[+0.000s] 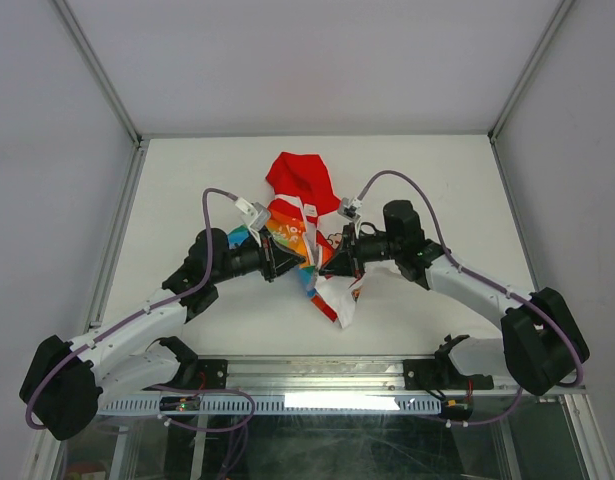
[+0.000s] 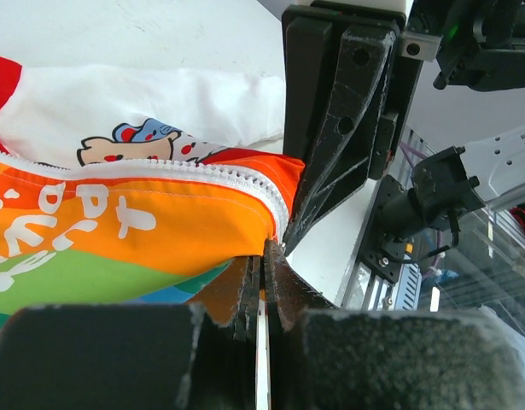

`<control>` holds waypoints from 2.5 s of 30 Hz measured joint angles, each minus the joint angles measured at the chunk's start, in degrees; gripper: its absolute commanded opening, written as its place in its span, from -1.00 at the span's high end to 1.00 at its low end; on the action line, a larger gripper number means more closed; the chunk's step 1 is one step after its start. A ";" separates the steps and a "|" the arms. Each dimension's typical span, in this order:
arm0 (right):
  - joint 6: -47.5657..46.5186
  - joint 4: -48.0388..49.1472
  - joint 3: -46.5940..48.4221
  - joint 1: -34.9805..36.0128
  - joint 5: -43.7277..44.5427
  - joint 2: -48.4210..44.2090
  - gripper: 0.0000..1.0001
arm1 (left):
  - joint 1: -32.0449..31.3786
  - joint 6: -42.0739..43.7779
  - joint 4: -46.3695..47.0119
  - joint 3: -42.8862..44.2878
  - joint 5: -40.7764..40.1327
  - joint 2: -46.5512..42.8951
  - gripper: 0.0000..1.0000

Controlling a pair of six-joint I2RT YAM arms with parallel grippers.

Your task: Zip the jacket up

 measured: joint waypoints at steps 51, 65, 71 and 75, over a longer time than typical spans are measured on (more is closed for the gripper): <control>1.73 1.01 0.63 -0.48 -2.23 0.24 1.00 | 0.00 0.17 0.66 -0.11 2.49 1.03 1.00; 1.70 1.03 1.38 -0.48 -2.95 0.28 1.00 | 0.00 0.24 0.63 -0.11 0.83 1.01 1.00; 1.70 1.01 1.38 -0.48 -3.02 0.37 1.00 | 0.00 0.24 0.61 -0.11 0.07 0.87 1.00; 1.70 1.01 1.38 -0.48 -3.04 0.37 1.00 | 0.00 0.24 0.63 -0.11 0.07 0.87 1.00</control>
